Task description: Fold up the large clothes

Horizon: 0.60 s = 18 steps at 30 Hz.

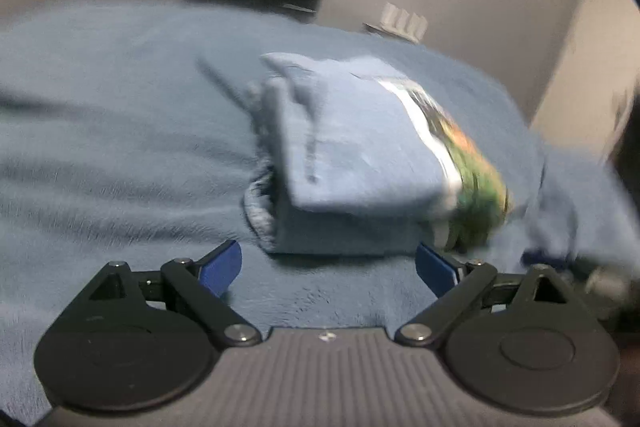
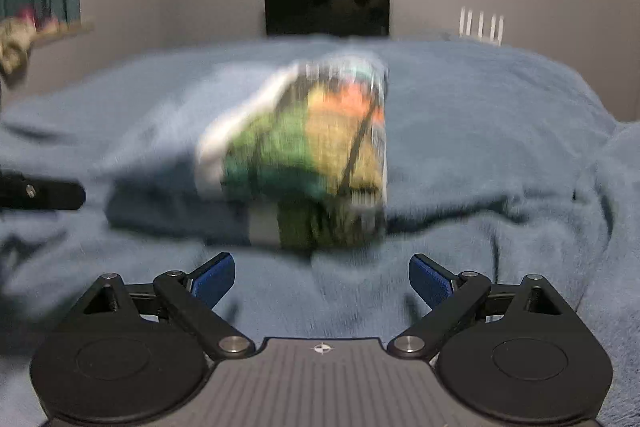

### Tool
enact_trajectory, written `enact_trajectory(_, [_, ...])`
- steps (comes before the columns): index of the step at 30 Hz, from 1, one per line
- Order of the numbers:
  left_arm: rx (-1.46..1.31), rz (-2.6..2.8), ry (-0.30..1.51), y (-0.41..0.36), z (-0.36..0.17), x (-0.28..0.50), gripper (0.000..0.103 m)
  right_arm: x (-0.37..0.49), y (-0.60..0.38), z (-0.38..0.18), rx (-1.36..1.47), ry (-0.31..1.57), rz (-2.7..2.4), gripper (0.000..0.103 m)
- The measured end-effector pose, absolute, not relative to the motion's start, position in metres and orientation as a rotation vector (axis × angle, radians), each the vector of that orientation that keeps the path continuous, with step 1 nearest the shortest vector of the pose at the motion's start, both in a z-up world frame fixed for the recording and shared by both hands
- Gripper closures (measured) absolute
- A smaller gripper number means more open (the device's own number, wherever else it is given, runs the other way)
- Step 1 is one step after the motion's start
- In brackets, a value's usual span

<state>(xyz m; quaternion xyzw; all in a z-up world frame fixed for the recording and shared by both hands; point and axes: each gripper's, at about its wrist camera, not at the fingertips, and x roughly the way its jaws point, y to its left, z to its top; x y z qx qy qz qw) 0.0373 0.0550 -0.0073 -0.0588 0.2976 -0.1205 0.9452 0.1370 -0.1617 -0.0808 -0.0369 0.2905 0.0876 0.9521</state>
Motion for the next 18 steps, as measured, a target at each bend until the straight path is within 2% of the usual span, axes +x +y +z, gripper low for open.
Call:
enact_trajectory(3, [0.060, -0.265, 0.675, 0.028, -0.030, 0.034, 0.008, 0.147, -0.164, -0.101, -0.106, 0.694, 0.148, 0.008])
enact_trajectory(6, [0.163, -0.273, 0.714, 0.025, -0.054, 0.025, 0.005, 0.138, -0.166, -0.102, -0.123, 0.700, 0.148, 0.008])
enact_trajectory(10, [0.153, -0.275, 0.724, 0.028, -0.056, 0.026, 0.001, 0.135, -0.161, -0.103, -0.154, 0.709, 0.145, 0.007])
enact_trajectory(13, [0.161, -0.276, 0.723, 0.027, -0.058, 0.027, 0.000, 0.140, -0.160, -0.109, -0.148, 0.713, 0.144, 0.002])
enact_trajectory(18, [0.143, -0.284, 0.731, 0.028, -0.057, 0.029, 0.000, 0.135, -0.163, -0.106, -0.129, 0.715, 0.143, 0.001])
